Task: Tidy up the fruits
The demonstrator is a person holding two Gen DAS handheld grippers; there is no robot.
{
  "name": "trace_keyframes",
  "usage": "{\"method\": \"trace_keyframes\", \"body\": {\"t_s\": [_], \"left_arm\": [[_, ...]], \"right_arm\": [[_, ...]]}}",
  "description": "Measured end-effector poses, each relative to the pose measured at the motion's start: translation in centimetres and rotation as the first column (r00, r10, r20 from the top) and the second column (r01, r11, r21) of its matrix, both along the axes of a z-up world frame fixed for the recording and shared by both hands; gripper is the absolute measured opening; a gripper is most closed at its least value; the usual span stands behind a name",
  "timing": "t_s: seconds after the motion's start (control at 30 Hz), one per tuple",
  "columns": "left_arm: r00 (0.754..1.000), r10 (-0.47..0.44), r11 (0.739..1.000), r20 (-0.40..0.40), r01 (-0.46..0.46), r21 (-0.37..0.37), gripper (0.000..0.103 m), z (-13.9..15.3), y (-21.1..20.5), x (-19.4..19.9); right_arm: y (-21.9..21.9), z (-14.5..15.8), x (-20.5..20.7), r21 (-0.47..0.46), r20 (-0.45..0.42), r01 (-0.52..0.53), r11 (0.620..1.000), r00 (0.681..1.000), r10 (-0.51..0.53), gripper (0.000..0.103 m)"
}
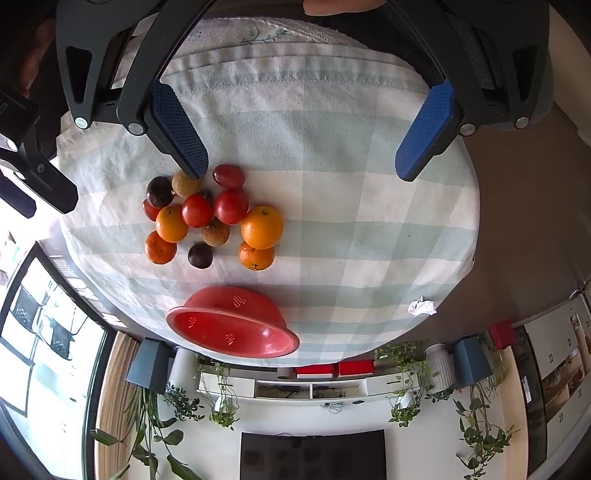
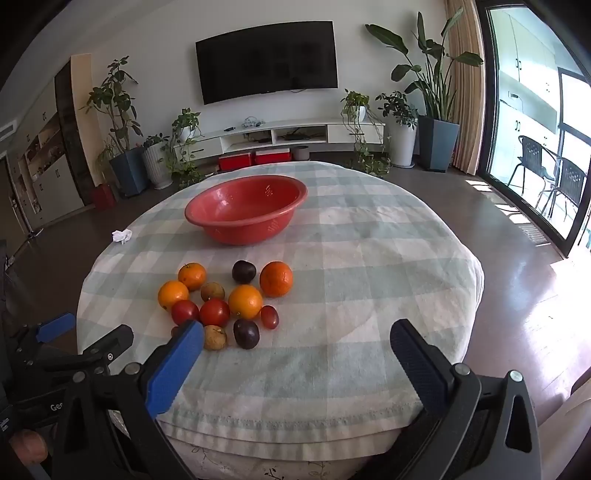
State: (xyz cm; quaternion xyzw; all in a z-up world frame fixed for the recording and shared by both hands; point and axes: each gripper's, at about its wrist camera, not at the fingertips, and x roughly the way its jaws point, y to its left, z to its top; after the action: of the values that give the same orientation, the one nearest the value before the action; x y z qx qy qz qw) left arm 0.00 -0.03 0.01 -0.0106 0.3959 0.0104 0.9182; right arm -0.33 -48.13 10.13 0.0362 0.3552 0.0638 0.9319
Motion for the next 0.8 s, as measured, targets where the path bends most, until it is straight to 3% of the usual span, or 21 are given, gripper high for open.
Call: {"method": "trace_keyframes", "body": {"t_s": [0.8], "left_arm": [[1.000, 0.001, 1.000, 0.006, -0.001, 0.013, 0.103, -0.7, 0.6, 0.3]], "right_arm": [[0.1, -0.9, 0.4, -0.010, -0.046, 0.004, 1.000, 0.999, -0.005, 0.103]]}}
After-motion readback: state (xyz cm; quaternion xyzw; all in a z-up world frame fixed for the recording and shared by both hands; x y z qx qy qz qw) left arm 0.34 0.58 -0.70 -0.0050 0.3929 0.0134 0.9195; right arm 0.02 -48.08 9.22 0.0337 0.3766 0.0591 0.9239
